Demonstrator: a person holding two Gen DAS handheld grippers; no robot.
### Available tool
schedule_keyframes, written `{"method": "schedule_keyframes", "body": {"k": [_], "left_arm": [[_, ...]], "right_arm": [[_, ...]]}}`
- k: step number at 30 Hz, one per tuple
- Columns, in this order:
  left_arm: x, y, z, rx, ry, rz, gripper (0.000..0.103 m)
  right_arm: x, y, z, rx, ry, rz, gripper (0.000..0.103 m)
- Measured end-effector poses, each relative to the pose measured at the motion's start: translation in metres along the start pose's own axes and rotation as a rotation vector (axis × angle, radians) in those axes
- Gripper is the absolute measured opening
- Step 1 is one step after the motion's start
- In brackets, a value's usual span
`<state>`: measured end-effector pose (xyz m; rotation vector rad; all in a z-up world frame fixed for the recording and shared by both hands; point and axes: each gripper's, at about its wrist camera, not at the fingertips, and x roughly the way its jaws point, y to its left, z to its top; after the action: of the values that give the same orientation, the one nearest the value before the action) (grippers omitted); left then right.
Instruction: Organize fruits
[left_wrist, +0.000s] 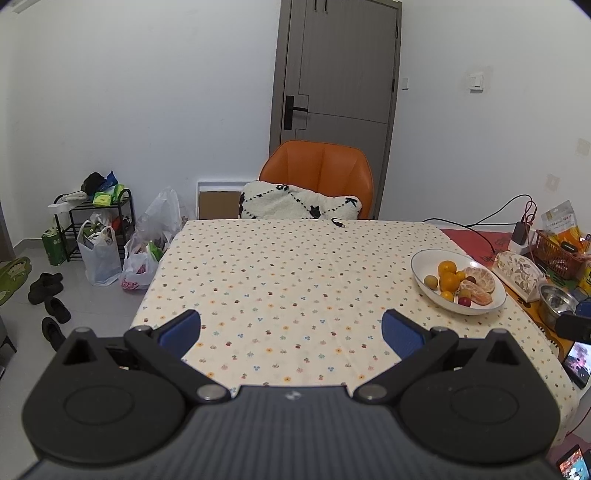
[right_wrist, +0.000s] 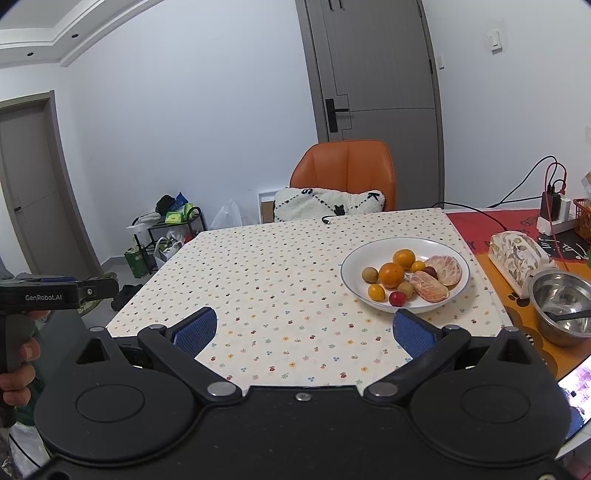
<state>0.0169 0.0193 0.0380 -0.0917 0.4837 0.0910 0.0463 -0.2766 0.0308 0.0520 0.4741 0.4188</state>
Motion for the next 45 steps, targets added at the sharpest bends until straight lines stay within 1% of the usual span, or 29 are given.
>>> {"method": "schedule_keyframes", "body": {"k": [7,10,15,45], "left_arm": [[0.002,-0.0007,-0.0012,0.003,0.006,0.004,0.103],[0.002,-0.0003,-0.0015,0.004,0.006,0.005,0.103],[0.002,0.0005,-0.0015,0.002,0.004,0.004,0.103],[0.0043,-0.0001,-0.0022,0.018,0.02,0.004,0.103]], "right_arm": [[0.0024,-0.0003,-0.0004,0.002,0.006,-0.005,0.103],[0.0011,0.0007,0.0005,0.009,0.005,0.014,0.103],[0.002,0.003,-0.0001,-0.013,0.004,0.001,0.103],[0.0055,0.0046,-0.0025,-0.014,0.016,-0.009,0.103]]}}
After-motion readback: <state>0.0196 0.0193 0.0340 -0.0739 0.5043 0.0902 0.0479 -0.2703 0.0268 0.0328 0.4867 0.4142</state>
